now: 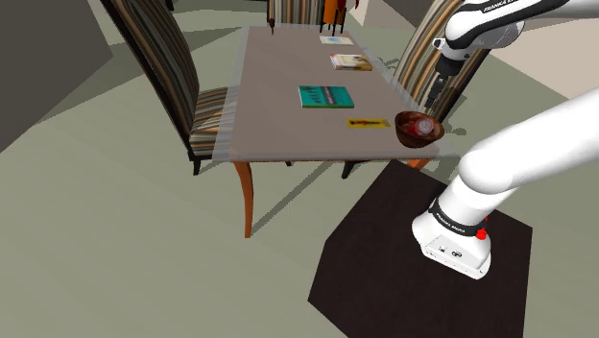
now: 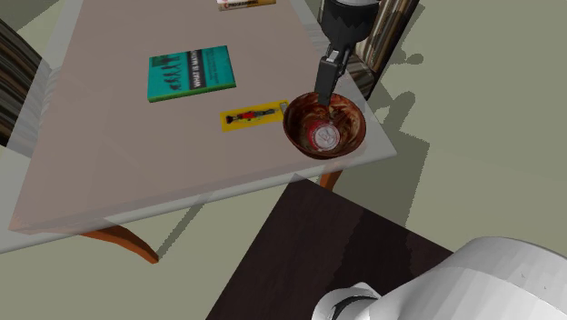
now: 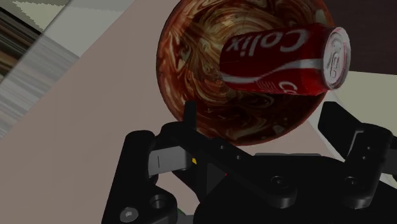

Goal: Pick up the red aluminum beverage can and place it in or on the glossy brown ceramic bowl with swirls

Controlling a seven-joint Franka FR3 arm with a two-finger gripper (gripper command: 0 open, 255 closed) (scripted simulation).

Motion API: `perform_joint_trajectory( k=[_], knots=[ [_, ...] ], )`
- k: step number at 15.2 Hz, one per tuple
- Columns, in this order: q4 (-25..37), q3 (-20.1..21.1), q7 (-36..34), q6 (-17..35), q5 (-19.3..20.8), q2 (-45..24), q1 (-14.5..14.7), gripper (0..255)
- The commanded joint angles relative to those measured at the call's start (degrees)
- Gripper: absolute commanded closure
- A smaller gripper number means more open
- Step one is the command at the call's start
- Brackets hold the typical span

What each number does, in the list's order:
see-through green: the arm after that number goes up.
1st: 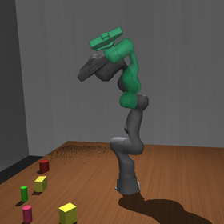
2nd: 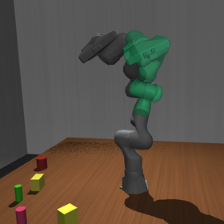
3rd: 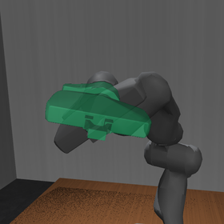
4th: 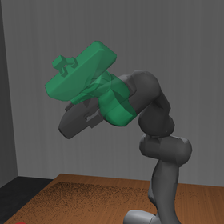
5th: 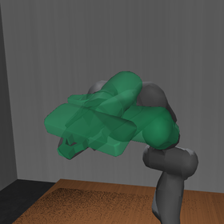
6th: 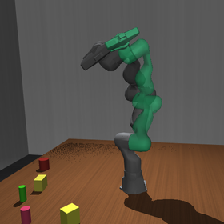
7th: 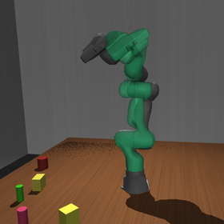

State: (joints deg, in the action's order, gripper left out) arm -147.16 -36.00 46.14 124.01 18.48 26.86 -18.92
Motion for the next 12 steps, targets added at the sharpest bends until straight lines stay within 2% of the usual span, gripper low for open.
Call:
perform_joint_trajectory(
  k=[1, 4, 12],
  knots=[
    [1.2, 0.7, -0.1, -2.3, -0.1, 1.1, -0.1, 0],
    [4.8, 2.6, -0.4, -8.4, -0.6, 3.7, -0.3, 0],
    [4.8, 2.6, -0.4, -8.4, -0.6, 3.7, -0.3, 0]
  ],
)
